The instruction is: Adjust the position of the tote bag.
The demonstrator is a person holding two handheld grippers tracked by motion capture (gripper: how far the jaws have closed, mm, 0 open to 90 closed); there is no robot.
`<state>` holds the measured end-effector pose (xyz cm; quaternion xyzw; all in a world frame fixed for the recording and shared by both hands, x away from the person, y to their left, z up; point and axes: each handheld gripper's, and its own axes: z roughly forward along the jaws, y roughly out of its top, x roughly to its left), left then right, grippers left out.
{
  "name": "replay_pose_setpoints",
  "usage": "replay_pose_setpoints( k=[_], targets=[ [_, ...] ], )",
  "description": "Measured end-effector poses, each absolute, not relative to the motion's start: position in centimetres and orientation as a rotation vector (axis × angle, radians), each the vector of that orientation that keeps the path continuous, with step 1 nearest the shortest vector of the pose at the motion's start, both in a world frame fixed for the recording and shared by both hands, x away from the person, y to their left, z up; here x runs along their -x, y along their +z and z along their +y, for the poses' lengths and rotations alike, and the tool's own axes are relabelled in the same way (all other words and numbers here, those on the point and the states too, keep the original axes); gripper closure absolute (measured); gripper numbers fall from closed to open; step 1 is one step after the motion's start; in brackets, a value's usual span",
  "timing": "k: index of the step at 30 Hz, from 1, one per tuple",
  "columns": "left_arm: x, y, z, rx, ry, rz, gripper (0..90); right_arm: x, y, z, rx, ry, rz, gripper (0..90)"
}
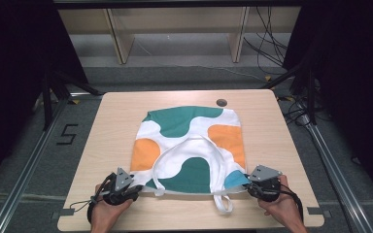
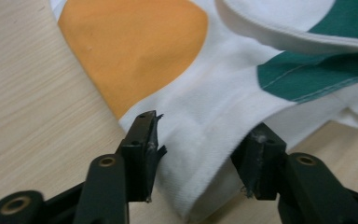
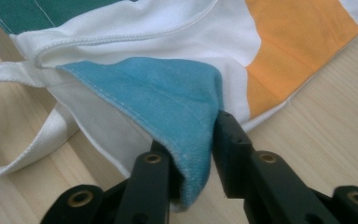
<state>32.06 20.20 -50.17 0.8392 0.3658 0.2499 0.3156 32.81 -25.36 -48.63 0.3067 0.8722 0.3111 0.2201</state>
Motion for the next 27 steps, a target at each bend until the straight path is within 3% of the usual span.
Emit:
replay_pose_setpoints(
  k=[7,11,14,18,20,23,27],
  targets=[
    [-32.1,-50.2,20.0,-2.196,0.661,1.048,50.5,-33.0,-48.5,-25.4,-0.883,0.874,2.374,70.2],
    [-32.1,-50.3,20.8,-2.169,0.662,1.1,56.0,-33.1,-48.6,-25.5,-0.863,0.876,2.377,71.3],
    [-32.2,-50.3,20.4,-2.218,0.734,1.099,59.3,-33.1,-48.6,-25.4,-0.833,0.873,2.391,72.8],
    [-32.8,-50.4,20.9,-2.214,0.675,1.051,68.2,-33.0,-48.7,-25.4,-0.848,0.871,2.389,72.4],
    [-32.9,-50.7,21.0,-2.193,0.64,1.058,73.6,-33.2,-48.8,-25.4,-0.851,0.87,2.386,70.1],
    [-32.9,-50.6,20.5,-2.25,0.689,1.021,78.4,-33.2,-49.0,-25.4,-0.896,0.863,2.396,67.8],
    [-33.2,-50.5,20.5,-2.277,0.727,0.977,79.8,-33.3,-49.2,-25.5,-0.897,0.842,2.4,64.9]
  ],
)
